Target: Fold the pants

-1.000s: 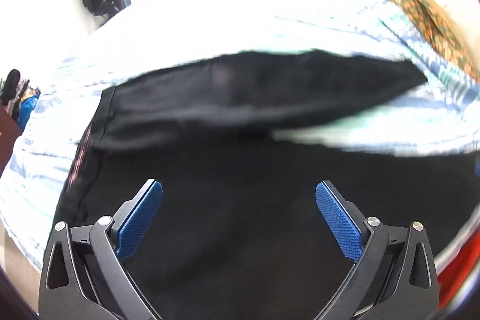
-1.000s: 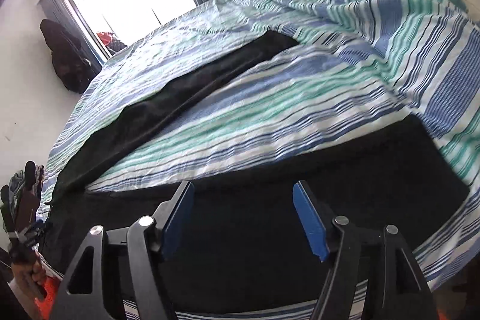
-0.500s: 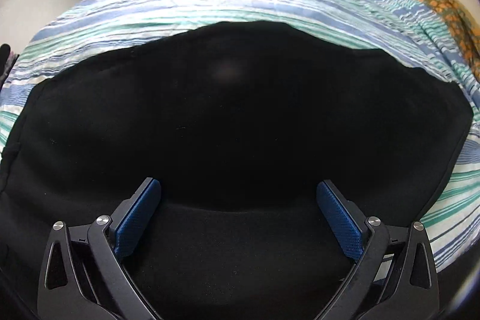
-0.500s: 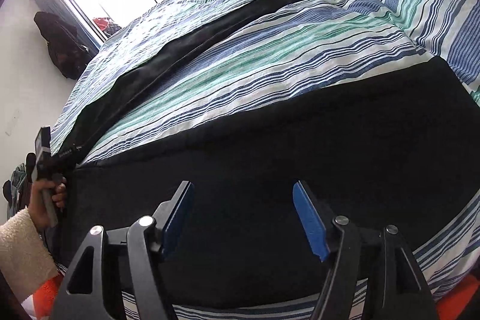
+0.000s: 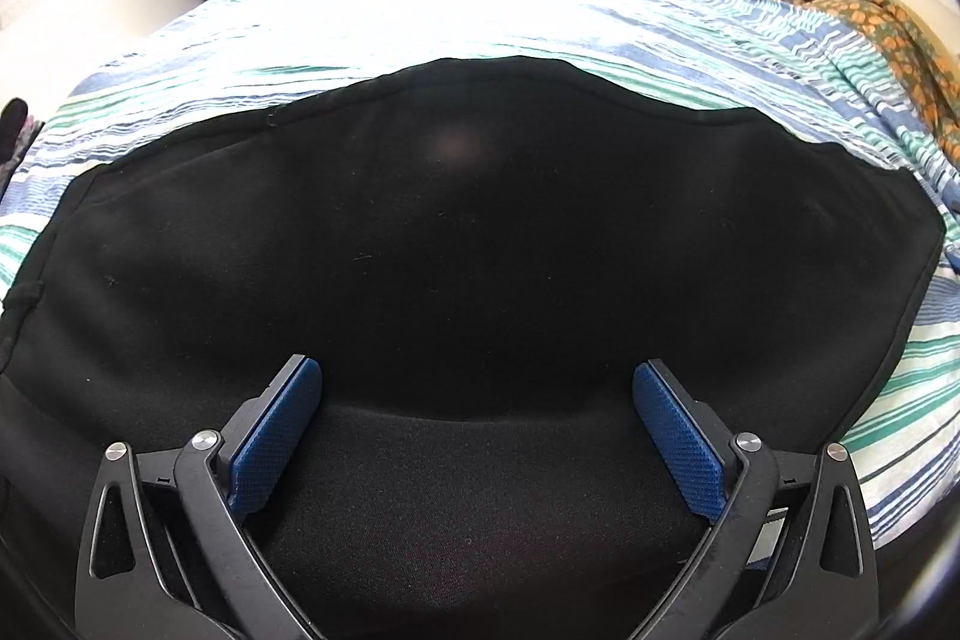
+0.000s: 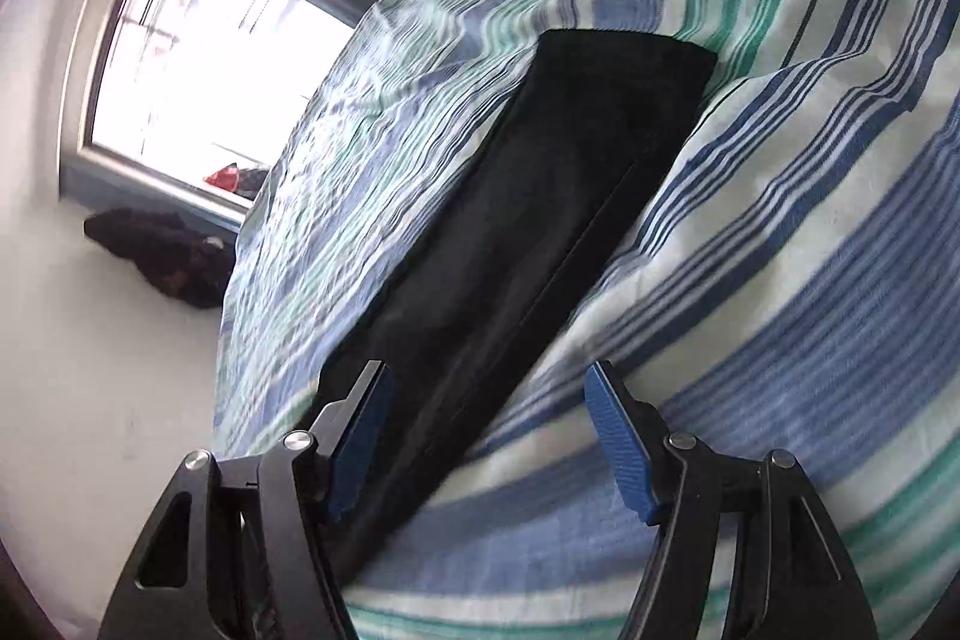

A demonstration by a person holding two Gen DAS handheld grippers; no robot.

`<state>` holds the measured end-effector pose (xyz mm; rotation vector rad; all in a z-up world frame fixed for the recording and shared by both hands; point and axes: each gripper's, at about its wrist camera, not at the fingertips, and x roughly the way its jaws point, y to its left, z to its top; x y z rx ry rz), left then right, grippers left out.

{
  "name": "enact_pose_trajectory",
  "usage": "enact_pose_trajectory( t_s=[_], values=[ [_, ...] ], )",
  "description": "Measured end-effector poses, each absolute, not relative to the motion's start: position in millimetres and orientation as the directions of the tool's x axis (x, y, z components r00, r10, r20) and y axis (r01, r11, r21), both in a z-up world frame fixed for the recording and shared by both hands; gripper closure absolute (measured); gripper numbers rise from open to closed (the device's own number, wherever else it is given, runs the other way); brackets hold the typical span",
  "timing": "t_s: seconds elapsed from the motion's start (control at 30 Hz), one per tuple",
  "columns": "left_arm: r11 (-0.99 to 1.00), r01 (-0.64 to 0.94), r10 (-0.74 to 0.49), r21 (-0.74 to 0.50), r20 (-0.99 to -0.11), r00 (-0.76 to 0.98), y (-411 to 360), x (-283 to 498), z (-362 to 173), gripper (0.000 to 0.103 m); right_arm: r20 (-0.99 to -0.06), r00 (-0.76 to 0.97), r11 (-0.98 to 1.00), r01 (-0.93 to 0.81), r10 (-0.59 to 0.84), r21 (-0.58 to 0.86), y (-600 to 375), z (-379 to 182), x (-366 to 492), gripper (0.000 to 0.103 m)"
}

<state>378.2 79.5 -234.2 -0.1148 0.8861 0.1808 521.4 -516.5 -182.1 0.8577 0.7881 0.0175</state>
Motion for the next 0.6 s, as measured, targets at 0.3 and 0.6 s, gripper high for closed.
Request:
enact_pose_trajectory(
  t_s=[0.3, 0.6],
  values=[
    [0.979, -0.204, 0.109, -0.028, -0.771, 0.628, 81.0, 372.9, -234.9, 0.001, -0.668, 0.732, 0.656, 0.439, 0.135, 0.614, -564.9, -186.8, 563.1, 0.082],
    [0.978, -0.206, 0.12, -0.013, -0.776, 0.62, 77.7, 379.1, -232.6, 0.001, -0.578, 0.766, 0.954, -0.156, 0.28, 0.256, -438.2, -75.9, 475.2, 0.098]
  ],
)
